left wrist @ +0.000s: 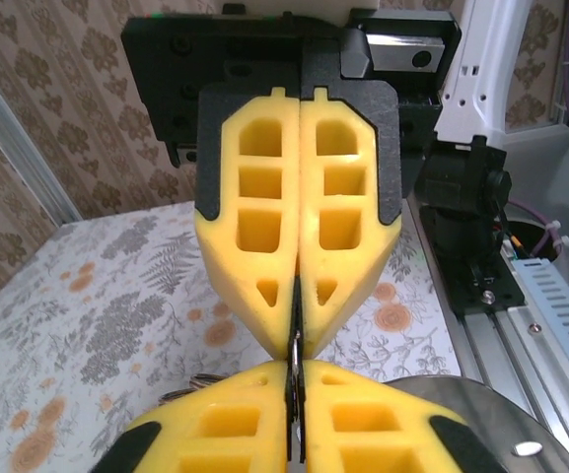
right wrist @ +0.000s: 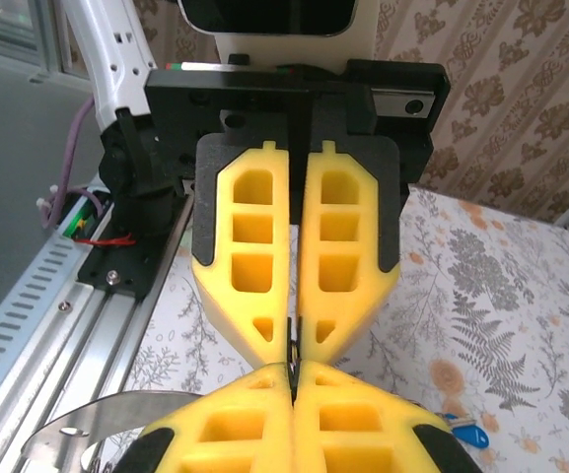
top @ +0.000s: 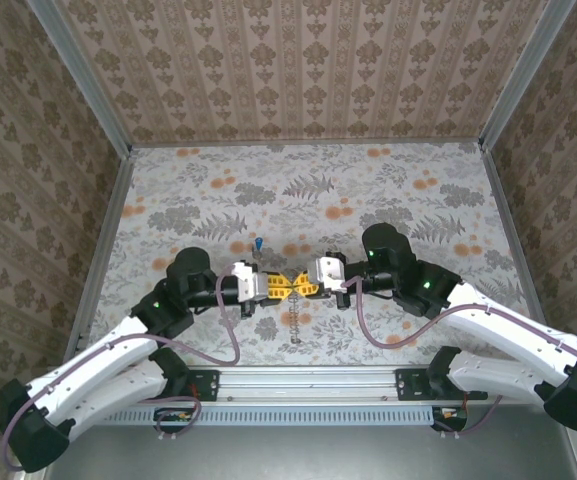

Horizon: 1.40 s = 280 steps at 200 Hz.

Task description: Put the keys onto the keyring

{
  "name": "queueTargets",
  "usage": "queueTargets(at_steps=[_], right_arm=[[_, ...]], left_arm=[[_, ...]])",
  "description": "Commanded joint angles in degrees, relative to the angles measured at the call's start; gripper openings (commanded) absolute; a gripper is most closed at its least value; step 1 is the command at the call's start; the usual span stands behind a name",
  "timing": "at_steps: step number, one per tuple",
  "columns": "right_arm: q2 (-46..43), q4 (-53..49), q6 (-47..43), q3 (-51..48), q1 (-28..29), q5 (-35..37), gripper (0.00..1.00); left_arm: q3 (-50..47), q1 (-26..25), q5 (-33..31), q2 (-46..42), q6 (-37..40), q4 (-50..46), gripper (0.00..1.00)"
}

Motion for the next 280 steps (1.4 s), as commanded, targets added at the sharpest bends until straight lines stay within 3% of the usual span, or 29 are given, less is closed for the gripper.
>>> queueTargets(at_steps=[1, 110, 125, 150, 163, 190, 280], right_arm=[[-0.29, -1.01, -2.40, 1.45, 0.30, 0.33, 0.00], [-1.04, 1.88, -0.24, 0.38, 0.32, 0.15, 0.00], [-0.77, 2.97, 0.33, 0.13, 0.39, 0.14, 0.00], [-0.12, 2.67, -0.17, 0.25, 0.53, 0.28, 0.00], [-0.35, 1.28, -1.63, 0.06, 0.62, 1.54, 0.17], [-2.70, 2.38, -2.62, -2.42, 0.61, 4.25, 0.24], [-2.42, 3.32, -1.08, -3.59, 0.47, 3.76, 0.25]], left_arm=[[2.42, -0.55, -0.08, 0.80, 2.16, -2.74, 0.06], [2.77, -1.60, -6.57, 1.82, 4.11, -4.61, 0.10], [2.85, -1.78, -6.98, 1.73, 4.13, -4.61, 0.00], [2.00, -2.49, -8.54, 0.35, 4.47, -2.22, 0.00], [0.04, -2.60, -8.70, -0.81, 3.40, 2.08, 0.00], [-2.21, -2.59, -8.06, -2.38, 2.14, 7.06, 0.00], [-3.77, -2.61, -5.20, -2.83, 0.75, 12.78, 0.00]])
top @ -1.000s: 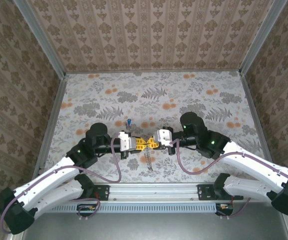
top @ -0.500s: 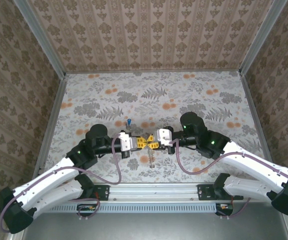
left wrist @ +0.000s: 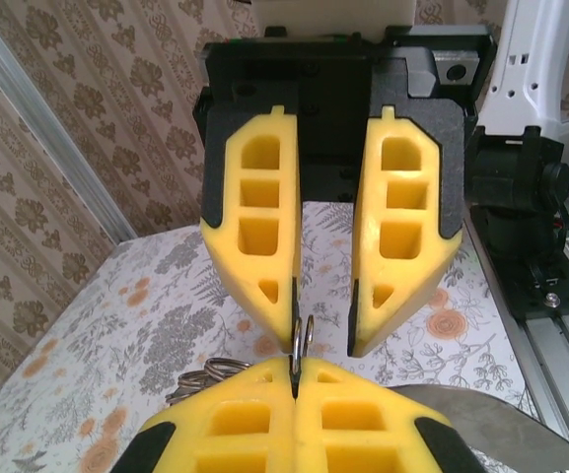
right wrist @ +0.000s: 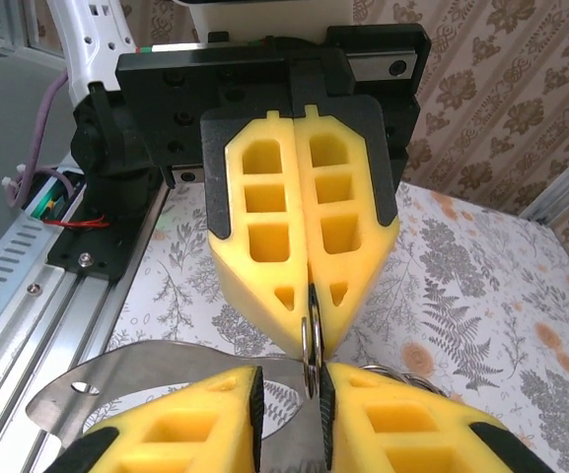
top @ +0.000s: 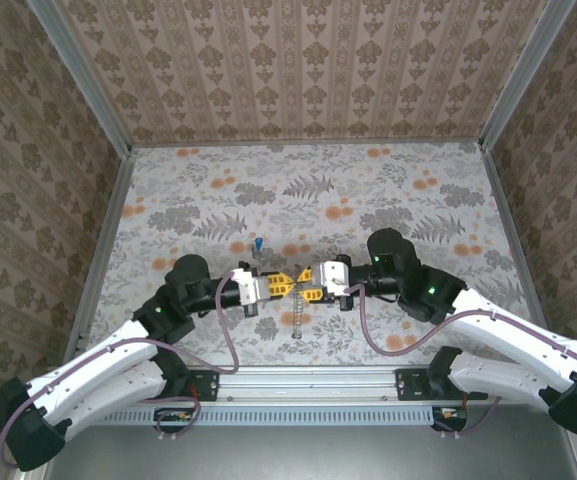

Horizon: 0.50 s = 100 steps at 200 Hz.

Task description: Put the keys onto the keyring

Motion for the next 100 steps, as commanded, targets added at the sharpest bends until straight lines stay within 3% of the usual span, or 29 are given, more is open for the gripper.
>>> queueTargets(at_steps=[1, 38, 68, 91, 100], right_arm=[[0.30, 2.30, 0.60, -1.06, 0.28, 0.34, 0.25], [1.16, 4.32, 1.52, -1.19, 0.29, 0.20, 0.16], [1.70, 7.41, 3.24, -2.08, 0.24, -0.63, 0.01], [1.76, 8.24, 3.43, -2.66, 0.23, -0.57, 0.00], [1.63, 8.46, 3.44, -3.10, 0.24, -0.19, 0.07]], left_arm=[[-0.70, -0.19, 1.45, -1.13, -1.34, 5.62, 0.00], [-1.20, -0.22, 1.24, -1.22, -2.84, 6.62, 0.00], [-1.22, -0.24, 0.05, -1.13, -3.31, 6.56, 0.00], [-0.41, -0.21, -2.42, -1.20, -3.51, 4.04, 0.00], [0.13, -0.17, -3.40, -1.45, -2.93, 1.87, 0.00]])
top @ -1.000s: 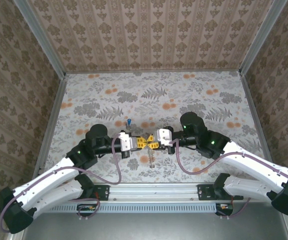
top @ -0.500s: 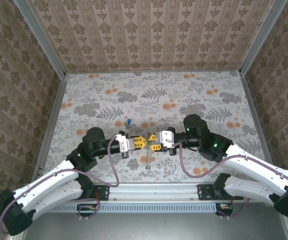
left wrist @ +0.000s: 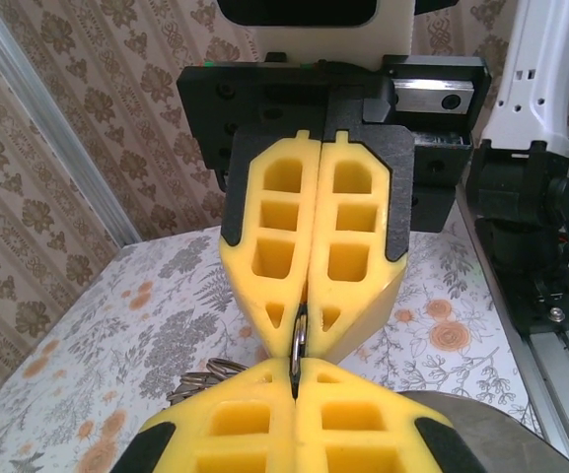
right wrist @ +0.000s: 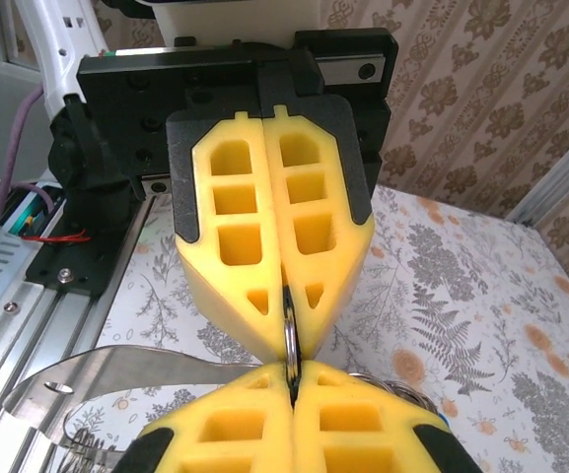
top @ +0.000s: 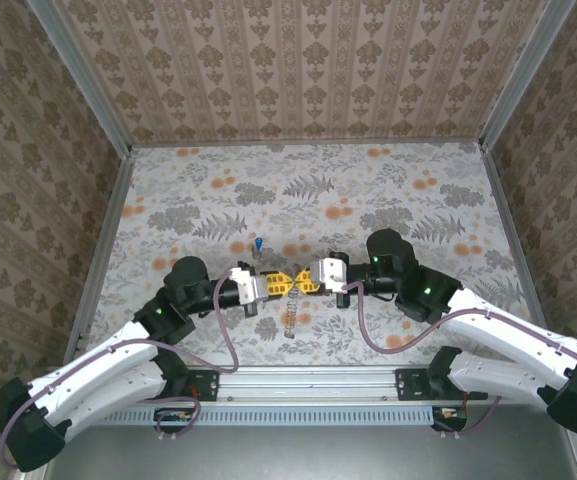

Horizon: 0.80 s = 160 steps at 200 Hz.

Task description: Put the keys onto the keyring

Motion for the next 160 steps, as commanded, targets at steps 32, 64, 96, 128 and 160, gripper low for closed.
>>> queueTargets(at_steps=[32, 64, 96, 128, 160], right_arm=[[0.11, 5.03, 1.52, -3.86, -0.59, 2.22, 0.40], [3.37, 15.72, 7.67, -8.73, -4.83, 1.45, 0.41], [12.10, 16.09, 16.14, -5.05, -5.52, 8.27, 0.43], [22.29, 12.37, 36.82, 3.83, -5.50, 21.45, 0.39], [33.12, 8.35, 50.04, 11.89, -5.08, 29.03, 0.35]], left_arm=[[1.59, 0.66, -8.17, -4.67, 3.32, -9.67, 0.00], [0.32, 5.51, -15.17, -11.25, 7.26, -19.44, 0.00], [5.10, 12.28, -21.12, -15.02, 10.83, -33.25, 0.00], [9.54, 21.13, -26.18, -14.77, 8.52, -44.16, 0.00], [7.78, 31.83, -33.71, -16.83, -1.39, -46.34, 0.00]])
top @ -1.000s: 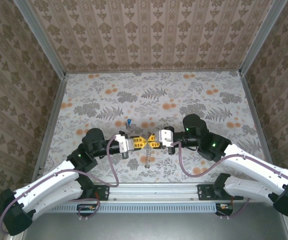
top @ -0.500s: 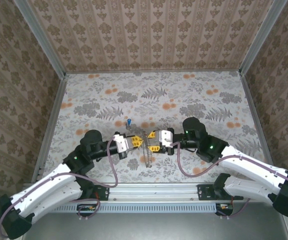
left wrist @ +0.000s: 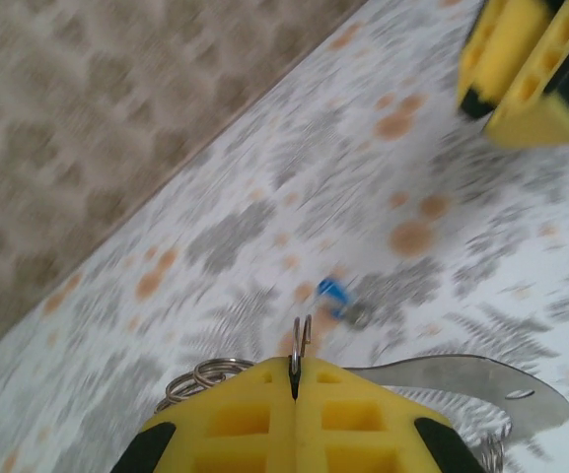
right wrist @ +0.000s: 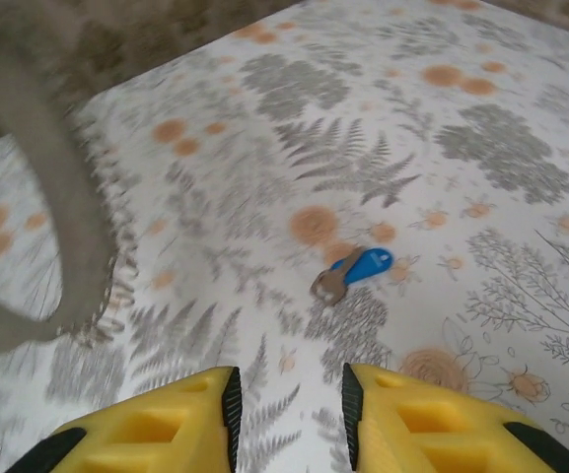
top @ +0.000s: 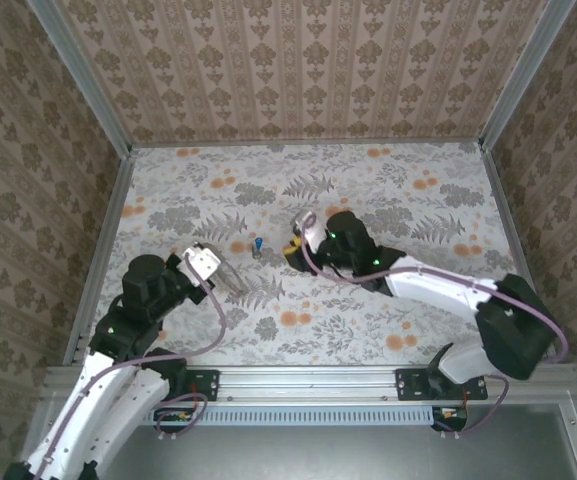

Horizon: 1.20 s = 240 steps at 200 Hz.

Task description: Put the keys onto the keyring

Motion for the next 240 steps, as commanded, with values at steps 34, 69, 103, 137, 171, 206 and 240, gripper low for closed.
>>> queueTargets(at_steps=[34, 69, 103, 137, 171, 206, 240], right_arm=[[16.24, -7.89, 20.65, 14.17, 1.67, 8.53, 0.36], [29.10, -15.34, 26.08, 26.87, 2.46, 5.73, 0.35], [37.40, -21.78, 22.44, 36.37, 4.94, 9.00, 0.34], [42.60, -28.68, 17.10, 43.16, 5.96, 14.01, 0.39], [47.53, -33.02, 16.53, 48.20, 6.52, 18.01, 0.39], [48.19, -37.02, 17.23, 49.41, 7.42, 24.55, 0.32], [42.76, -37.77, 17.79, 43.03, 7.26, 25.09, 0.24]], left_arm=[[0.71, 19.82, 4.74, 0.41, -10.92, -7.68, 0.00], [1.71, 27.08, 13.70, 4.87, -13.75, -6.84, 0.00], [5.40, 28.42, 12.33, 11.88, -18.85, -7.66, 0.00], [8.65, 28.68, 11.67, 17.24, -21.77, -10.03, 0.00], [8.96, 29.05, 9.33, 18.45, -24.11, -11.11, 0.00], [7.93, 29.10, 10.92, 18.50, -24.40, -10.61, 0.00], [6.86, 29.11, 10.52, 17.11, -23.34, -10.08, 0.00]])
